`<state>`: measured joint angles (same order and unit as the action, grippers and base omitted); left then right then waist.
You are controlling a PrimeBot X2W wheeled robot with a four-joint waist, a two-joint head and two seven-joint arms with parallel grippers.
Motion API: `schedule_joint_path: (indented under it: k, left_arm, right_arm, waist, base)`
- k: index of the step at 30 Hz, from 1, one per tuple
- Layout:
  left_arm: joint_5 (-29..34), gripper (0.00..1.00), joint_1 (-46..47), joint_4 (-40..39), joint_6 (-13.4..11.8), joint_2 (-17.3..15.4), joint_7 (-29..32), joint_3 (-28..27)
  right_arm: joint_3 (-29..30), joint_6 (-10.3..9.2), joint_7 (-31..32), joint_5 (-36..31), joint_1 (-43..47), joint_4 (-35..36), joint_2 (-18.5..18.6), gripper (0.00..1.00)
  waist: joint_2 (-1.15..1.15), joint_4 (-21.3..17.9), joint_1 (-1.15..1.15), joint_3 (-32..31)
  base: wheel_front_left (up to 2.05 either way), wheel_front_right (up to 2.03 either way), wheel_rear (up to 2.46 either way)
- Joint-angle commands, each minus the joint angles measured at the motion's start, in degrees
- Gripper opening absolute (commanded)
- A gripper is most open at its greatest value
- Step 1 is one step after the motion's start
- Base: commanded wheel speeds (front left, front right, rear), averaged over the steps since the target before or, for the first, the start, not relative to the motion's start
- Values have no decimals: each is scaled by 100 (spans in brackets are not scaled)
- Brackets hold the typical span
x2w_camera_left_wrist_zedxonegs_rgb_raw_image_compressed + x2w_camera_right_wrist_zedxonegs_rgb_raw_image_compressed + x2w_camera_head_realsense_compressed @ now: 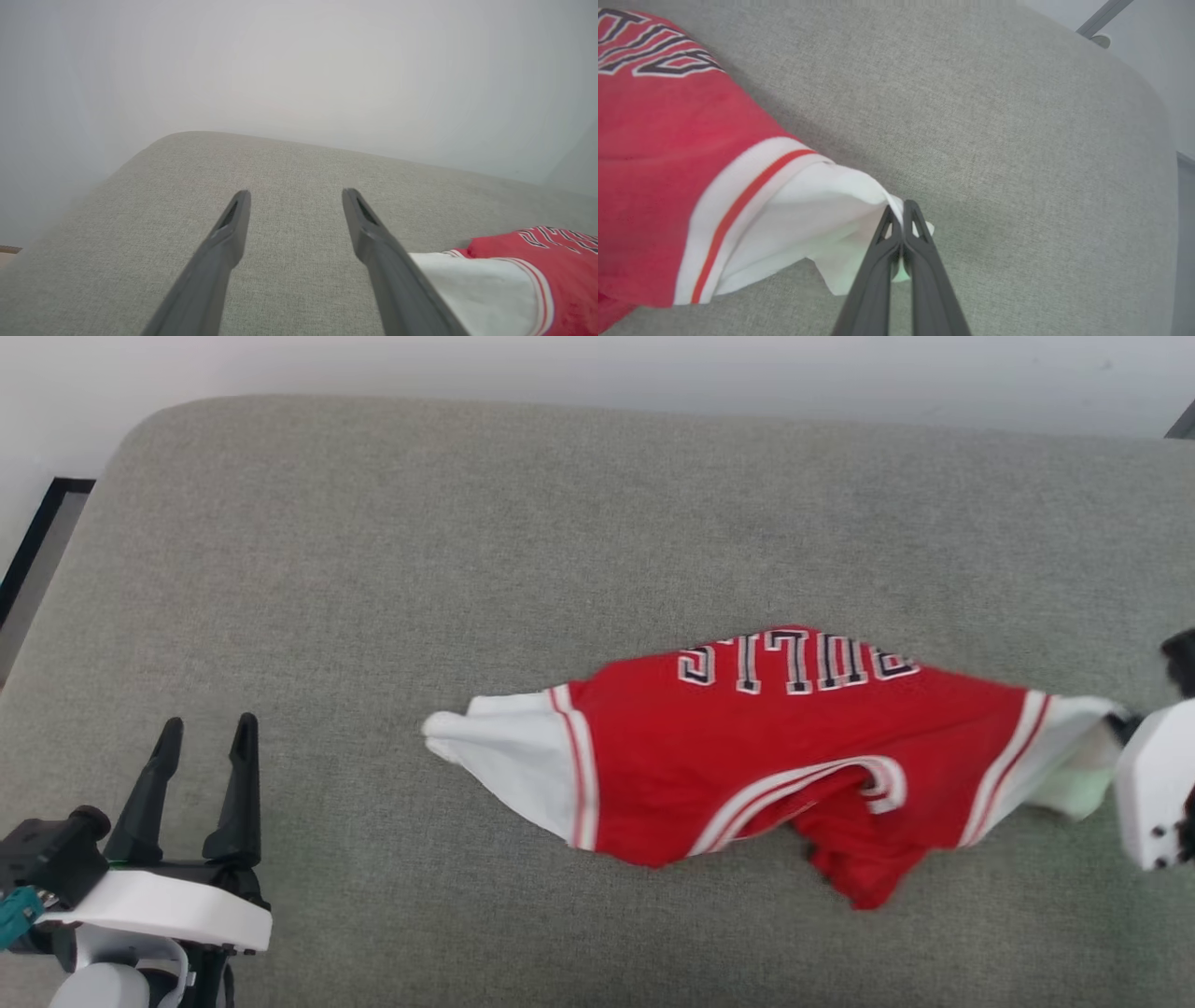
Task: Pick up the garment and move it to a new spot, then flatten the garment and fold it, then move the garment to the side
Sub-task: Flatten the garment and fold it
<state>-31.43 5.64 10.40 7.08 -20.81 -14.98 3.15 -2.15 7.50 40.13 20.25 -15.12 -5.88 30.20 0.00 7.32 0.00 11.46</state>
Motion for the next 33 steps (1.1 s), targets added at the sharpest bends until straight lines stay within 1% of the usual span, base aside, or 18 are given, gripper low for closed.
schedule_joint_path:
  k: [1,5,10,11,12,13,18,21,23,26,28,33]
  left_arm:
    - [-39,100,85,7,27,-22,-29,34]
    - [-39,100,157,38,36,-24,-29,134]
    - [-63,100,257,118,31,-36,-29,253]
    - [-70,100,263,137,32,-42,-29,270]
    - [-77,100,262,154,33,-49,-29,282]
    - [-91,100,266,174,34,-59,-29,306]
    - [-157,100,322,252,37,-213,19,423]
    - [-229,100,373,217,37,-289,119,511]
    - [-282,100,402,167,38,-411,282,590]
    - [-475,100,521,41,38,-590,622,734]
    - [-629,100,622,-60,38,-703,896,852]
    - [-1157,100,977,-288,39,-981,1863,1207]
  right_arm:
    - [57,-2,-29,-92,-161,-101,68,0]
    - [75,-2,124,-124,-297,-498,149,0]
    - [-16,-2,238,-37,-379,-1095,16,0]
    - [-55,-2,196,-44,-410,-1153,13,14]
    - [-74,-2,150,-42,-446,-1211,-3,47]
    - [-83,-2,123,-10,-461,-1253,-21,100]
    - [-90,-2,7,60,-502,-1096,-20,100]
    - [-25,-2,-66,104,-471,-893,-79,100]
    - [37,-2,-132,101,-386,-653,-133,100]
    - [198,-2,-366,36,-266,-237,-314,100]
    - [368,-2,-583,-53,-215,56,-507,100]
    - [582,-2,-1224,-398,-62,601,-986,100]
  waist:
    - [0,20,0,38]
    - [0,76,0,98]
    - [0,117,0,109]
    - [0,117,0,103]
    - [0,114,0,94]
    - [0,106,0,83]
    - [0,0,0,-15]
    - [0,-70,0,-51]
    - [0,-153,0,-81]
    - [0,-288,0,-125]
    - [0,-383,0,-145]
    - [0,-617,0,-188]
  base:
    - [0,0,0]
    - [0,0,0]
    - [0,0,0]
    - [0,0,0]
    - [0,0,0]
    - [0,0,0]
    - [0,0,0]
    - [0,0,0]
    - [0,0,0]
    - [0,0,0]
    - [0,0,0]
    - [0,0,0]
